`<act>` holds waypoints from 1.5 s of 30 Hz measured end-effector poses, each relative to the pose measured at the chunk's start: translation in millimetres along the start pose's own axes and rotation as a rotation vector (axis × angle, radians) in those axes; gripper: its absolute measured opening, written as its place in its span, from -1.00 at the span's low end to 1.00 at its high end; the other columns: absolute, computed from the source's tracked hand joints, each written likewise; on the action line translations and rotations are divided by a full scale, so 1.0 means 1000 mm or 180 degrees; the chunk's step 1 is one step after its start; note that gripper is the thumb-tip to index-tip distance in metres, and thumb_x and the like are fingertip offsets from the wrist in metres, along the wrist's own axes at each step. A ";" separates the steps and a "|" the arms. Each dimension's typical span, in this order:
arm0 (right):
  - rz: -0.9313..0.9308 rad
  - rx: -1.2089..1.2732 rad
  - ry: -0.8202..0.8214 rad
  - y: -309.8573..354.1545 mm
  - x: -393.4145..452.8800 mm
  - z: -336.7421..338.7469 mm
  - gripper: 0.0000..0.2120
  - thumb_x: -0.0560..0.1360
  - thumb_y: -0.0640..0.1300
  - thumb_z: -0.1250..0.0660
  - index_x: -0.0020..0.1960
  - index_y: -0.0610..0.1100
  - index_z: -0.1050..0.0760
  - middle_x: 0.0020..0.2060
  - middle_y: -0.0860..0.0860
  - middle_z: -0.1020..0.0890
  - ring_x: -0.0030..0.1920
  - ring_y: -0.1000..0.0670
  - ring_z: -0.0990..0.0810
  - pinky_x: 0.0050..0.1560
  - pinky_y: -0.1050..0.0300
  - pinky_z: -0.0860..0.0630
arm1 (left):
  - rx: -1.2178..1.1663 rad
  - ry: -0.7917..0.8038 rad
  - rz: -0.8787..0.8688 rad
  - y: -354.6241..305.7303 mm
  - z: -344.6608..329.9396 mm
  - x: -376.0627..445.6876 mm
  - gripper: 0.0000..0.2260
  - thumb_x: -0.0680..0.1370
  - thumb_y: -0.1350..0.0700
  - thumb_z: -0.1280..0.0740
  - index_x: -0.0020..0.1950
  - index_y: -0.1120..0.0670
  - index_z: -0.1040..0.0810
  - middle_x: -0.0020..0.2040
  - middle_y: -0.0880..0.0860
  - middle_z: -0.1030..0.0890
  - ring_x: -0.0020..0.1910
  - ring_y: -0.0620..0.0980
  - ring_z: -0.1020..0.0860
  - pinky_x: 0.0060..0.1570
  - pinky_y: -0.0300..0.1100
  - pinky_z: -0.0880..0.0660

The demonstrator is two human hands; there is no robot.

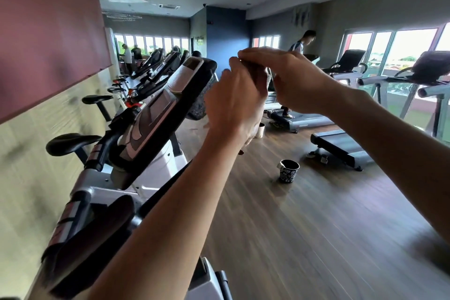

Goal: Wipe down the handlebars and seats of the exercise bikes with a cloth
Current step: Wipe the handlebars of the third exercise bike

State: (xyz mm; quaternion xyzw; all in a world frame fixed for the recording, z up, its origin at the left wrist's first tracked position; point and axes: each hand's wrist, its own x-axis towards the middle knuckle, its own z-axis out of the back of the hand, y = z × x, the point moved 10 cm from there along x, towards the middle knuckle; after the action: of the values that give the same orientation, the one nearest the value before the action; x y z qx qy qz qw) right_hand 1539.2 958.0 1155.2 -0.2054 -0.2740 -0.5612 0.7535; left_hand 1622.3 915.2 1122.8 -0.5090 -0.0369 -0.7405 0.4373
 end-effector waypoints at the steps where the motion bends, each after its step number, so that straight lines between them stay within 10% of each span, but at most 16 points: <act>1: -0.0011 0.0011 -0.0002 -0.001 0.000 0.000 -0.15 0.27 -0.62 -0.07 0.51 -0.19 -0.42 0.46 -0.09 -0.49 0.47 -0.09 -0.43 0.50 0.06 -0.33 | -0.0041 0.0052 0.0016 -0.001 0.000 0.003 -0.58 0.69 -0.24 -0.10 0.18 0.10 -0.43 0.00 0.11 -0.64 -0.03 0.23 -0.65 -0.22 -0.06 -0.28; 10: -0.0332 0.0233 0.0088 -0.003 -0.008 -0.003 -0.13 0.34 -0.60 -0.09 0.56 -0.04 -0.35 0.54 0.09 -0.37 0.29 0.22 -0.40 0.10 0.67 -0.16 | -0.0032 0.0313 0.0088 0.028 0.000 -0.043 -0.53 0.65 -0.30 -0.14 0.15 0.11 -0.45 -0.01 0.15 -0.67 -0.03 0.24 -0.65 -0.11 0.03 -0.48; 20: -0.0317 0.0522 0.0089 0.016 -0.010 0.001 -0.23 0.31 -0.05 0.02 0.48 -0.18 -0.44 0.44 -0.03 -0.50 0.45 -0.01 -0.43 0.45 0.27 -0.27 | -0.0374 0.0180 -0.0026 0.001 0.003 -0.002 -0.62 0.68 -0.24 -0.13 0.08 0.08 -0.44 -0.03 0.14 -0.63 -0.04 0.25 -0.63 -0.20 -0.06 -0.33; 25: -0.0575 0.0396 0.0109 0.005 -0.013 -0.003 -0.21 0.36 -0.53 -0.16 0.55 -0.12 -0.35 0.53 -0.02 -0.39 0.54 -0.03 -0.32 0.47 0.30 -0.15 | -0.0124 0.0271 0.0111 0.026 -0.002 -0.045 -0.55 0.63 -0.31 -0.17 0.15 0.07 -0.48 -0.01 0.12 -0.65 -0.02 0.22 -0.65 -0.13 0.00 -0.48; 40: -0.0442 0.0856 0.0138 0.004 -0.011 0.000 -0.17 0.23 -0.17 -0.04 0.51 -0.09 -0.41 0.45 0.03 -0.48 0.47 0.00 -0.41 0.51 0.05 -0.31 | -0.0466 0.0373 0.0035 0.014 0.009 -0.037 -0.71 0.67 -0.23 -0.18 0.00 -0.05 -0.49 -0.01 0.17 -0.66 0.01 0.26 -0.63 -0.16 -0.08 -0.28; 45: -0.0319 0.0926 0.0178 0.001 -0.011 -0.003 -0.19 0.27 -0.28 -0.08 0.54 -0.10 -0.37 0.51 0.01 -0.42 0.50 0.06 -0.34 0.45 0.40 -0.21 | -0.0022 0.0384 0.0096 0.027 0.003 -0.046 -0.51 0.64 -0.31 -0.13 0.12 0.12 -0.50 -0.04 0.17 -0.67 -0.03 0.25 -0.65 -0.20 -0.09 -0.32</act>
State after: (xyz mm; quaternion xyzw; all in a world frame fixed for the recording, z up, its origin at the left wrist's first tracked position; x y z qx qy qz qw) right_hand 1538.2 964.0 1145.9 -0.0644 -0.3413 -0.5580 0.7537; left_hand 1648.0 928.4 1077.3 -0.4655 -0.0003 -0.7633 0.4481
